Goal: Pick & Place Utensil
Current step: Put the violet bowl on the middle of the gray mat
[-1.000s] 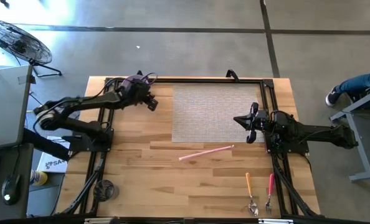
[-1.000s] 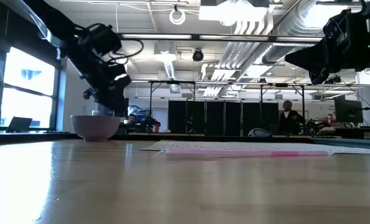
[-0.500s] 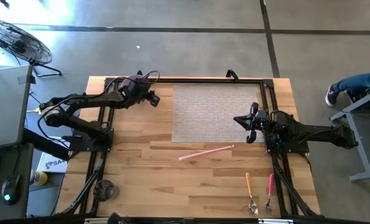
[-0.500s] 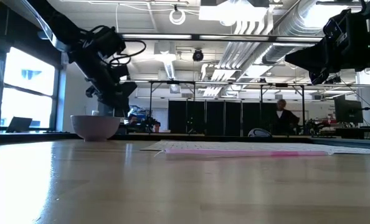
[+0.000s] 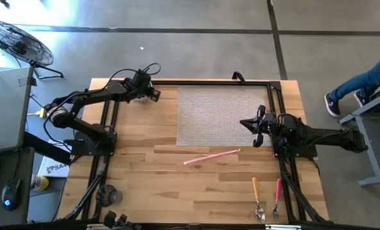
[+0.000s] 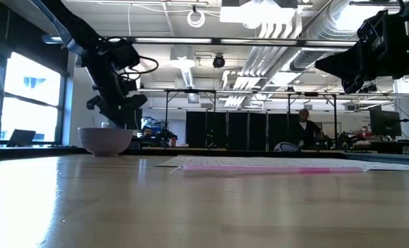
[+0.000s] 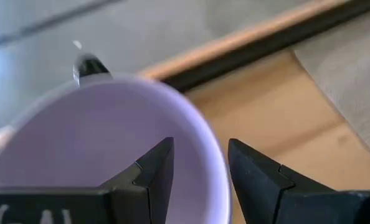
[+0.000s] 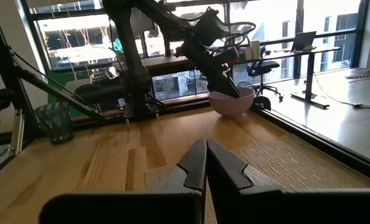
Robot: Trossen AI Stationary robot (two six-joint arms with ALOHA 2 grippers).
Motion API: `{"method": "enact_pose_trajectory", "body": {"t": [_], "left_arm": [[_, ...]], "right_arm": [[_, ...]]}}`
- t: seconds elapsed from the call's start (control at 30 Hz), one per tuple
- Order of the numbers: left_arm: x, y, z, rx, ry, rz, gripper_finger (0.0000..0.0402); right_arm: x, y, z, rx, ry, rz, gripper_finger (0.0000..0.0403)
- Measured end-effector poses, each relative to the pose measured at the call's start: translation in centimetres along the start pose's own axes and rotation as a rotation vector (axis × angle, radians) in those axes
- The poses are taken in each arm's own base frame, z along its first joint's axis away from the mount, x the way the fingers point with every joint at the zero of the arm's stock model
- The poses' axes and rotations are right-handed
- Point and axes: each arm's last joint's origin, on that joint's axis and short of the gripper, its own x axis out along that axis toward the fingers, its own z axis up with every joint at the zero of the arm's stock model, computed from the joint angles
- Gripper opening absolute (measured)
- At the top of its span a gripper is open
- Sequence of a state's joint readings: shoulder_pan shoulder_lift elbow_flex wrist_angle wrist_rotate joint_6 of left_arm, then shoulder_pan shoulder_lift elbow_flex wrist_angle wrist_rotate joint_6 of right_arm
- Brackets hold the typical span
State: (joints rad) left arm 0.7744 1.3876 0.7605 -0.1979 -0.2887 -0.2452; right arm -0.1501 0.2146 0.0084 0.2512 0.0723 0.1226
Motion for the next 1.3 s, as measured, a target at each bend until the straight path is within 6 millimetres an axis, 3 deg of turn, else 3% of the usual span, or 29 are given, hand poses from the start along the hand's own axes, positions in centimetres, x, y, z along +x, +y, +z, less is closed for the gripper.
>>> {"method": "enact_pose_trajectory", "body": {"t": [0.73,1.3], "left_arm": [[0.3,0.1,-1.6,-0.025,0.100,-0.018,0.0149],[0.3,0.1,-1.6,-0.026,0.101,-0.027,0.0149]], "right_arm": [[0.0,0.0,0.0,0.000,0.000,0.001,0.0002],[0.0,0.0,0.0,0.000,0.000,0.001,0.0004]]}}
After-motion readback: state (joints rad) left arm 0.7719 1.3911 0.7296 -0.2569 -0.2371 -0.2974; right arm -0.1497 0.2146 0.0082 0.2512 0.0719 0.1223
